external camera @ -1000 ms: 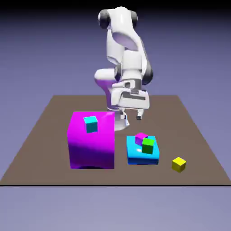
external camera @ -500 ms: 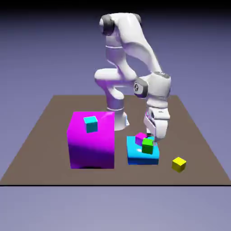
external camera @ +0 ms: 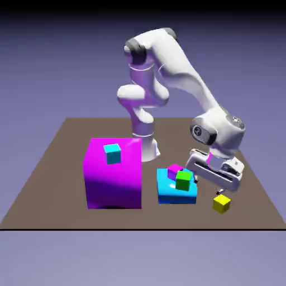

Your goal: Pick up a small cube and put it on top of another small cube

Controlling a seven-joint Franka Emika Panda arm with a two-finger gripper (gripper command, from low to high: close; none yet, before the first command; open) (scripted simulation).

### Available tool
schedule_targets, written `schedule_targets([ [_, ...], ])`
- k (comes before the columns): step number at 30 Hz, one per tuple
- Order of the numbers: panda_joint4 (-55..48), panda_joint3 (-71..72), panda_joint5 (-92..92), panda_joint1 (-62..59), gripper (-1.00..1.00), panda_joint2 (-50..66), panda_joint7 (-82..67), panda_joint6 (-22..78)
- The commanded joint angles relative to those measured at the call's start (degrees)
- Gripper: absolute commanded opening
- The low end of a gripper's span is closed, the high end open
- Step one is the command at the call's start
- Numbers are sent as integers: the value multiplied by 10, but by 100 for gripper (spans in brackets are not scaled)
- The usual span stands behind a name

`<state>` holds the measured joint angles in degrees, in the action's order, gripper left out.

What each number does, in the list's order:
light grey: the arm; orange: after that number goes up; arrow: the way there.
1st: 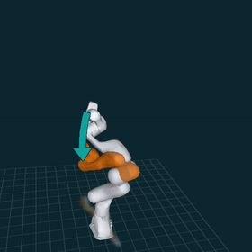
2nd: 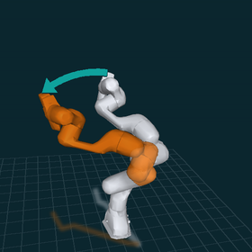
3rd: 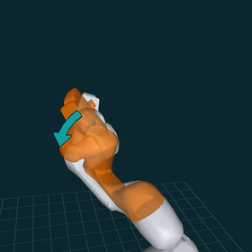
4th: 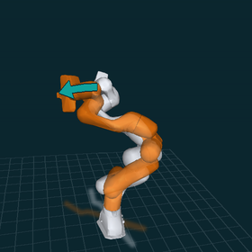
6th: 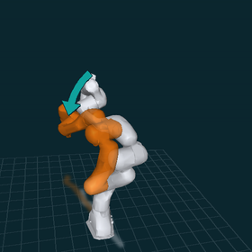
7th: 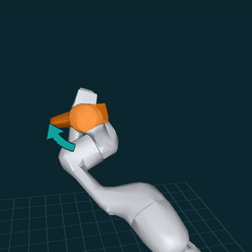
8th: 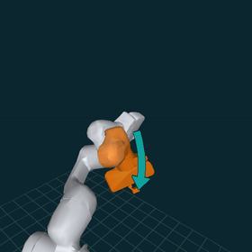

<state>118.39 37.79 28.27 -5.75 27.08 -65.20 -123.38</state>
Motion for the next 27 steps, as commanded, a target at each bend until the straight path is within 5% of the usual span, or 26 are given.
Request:
schedule_targets([
  [1, -10, 9, 7, -1, 0, 14, -25, 12],
  [19, -187, 166, 124, -28, 0, 263, -473, 223],
  [22, -153, 127, 167, -25, 0, 304, -453, 157],
  [23, -153, 127, 167, -25, -100, 304, -453, 157],
  [27, -183, 170, 121, -35, -100, 258, -476, 223],
])
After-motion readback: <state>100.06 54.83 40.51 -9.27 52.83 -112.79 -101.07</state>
